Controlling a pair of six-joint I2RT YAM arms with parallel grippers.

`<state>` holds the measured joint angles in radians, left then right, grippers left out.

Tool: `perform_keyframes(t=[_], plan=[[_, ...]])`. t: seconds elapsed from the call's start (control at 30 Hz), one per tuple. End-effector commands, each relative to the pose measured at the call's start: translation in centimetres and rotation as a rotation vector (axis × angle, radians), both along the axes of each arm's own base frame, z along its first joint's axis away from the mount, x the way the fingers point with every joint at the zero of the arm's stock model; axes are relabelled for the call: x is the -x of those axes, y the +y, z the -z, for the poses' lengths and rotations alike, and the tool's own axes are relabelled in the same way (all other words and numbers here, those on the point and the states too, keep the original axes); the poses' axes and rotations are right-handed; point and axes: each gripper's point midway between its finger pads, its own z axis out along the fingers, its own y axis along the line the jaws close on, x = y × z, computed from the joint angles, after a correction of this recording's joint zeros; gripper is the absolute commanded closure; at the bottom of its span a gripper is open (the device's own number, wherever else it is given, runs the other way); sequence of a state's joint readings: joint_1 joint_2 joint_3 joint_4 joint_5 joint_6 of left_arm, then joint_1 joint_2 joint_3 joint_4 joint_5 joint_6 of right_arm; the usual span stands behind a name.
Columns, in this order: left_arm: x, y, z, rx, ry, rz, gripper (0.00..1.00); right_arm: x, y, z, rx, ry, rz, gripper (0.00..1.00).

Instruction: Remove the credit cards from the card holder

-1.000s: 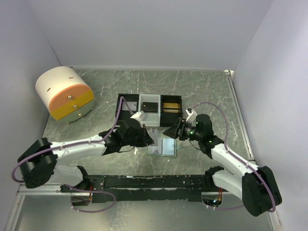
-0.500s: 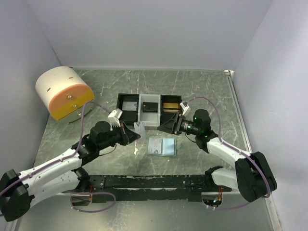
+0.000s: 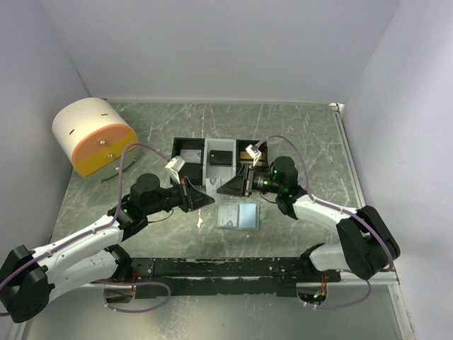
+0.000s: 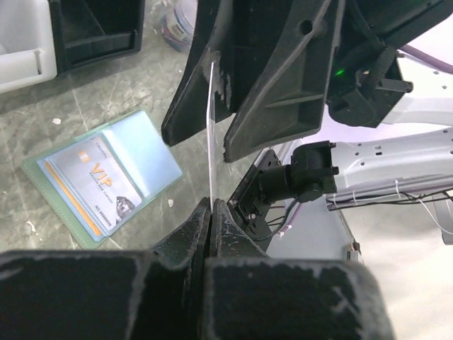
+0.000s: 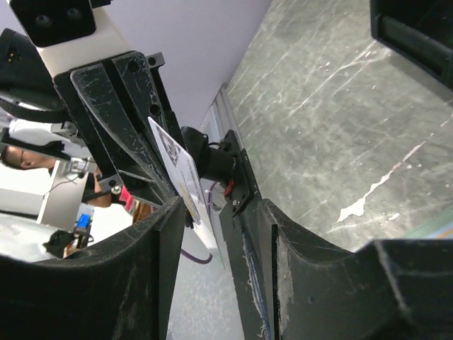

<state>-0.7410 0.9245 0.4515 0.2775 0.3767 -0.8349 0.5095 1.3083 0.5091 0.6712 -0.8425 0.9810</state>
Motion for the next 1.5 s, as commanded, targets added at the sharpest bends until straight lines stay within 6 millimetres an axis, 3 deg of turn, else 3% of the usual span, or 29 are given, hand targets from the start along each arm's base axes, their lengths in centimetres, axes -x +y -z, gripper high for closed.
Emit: perform_keyframes(t=[0.0,0.27,0.43,0.8,1.07,1.47], plan=[[0.3,-0.5,-3.4,0.077,-0.082,0.05,0.93,0.5,0.8,-1.8,-0.072,-0.044,-0.052,0.56],[0.6,-0.6,-3.7,0.087,-0.073,0.068,0.93,1.3,1.0,-2.8,-0.116,-0.061,-0.113,0.69],[0.1,-0.3,-4.4,0.1,-0.094,0.042,0.93,2.3,0.8,-2.8,-0.136,-0.051,-0.153,0.71],[0.5,-0.6,-5.0,0.148,-0.079,0.066,0.93,3.4,0.5,-4.1,-0.218,-0.056,-0.185,0.93],[0.9,-0.8,-4.9,0.165,-0.073,0.087,0.93,3.1,0.6,-4.1,-0.207,-0.05,-0.178,0.92],[1.0,-0.8,-4.4,0.138,-0.07,0.102,0.93,2.6,0.7,-4.1,-0.213,-0.04,-0.156,0.79]])
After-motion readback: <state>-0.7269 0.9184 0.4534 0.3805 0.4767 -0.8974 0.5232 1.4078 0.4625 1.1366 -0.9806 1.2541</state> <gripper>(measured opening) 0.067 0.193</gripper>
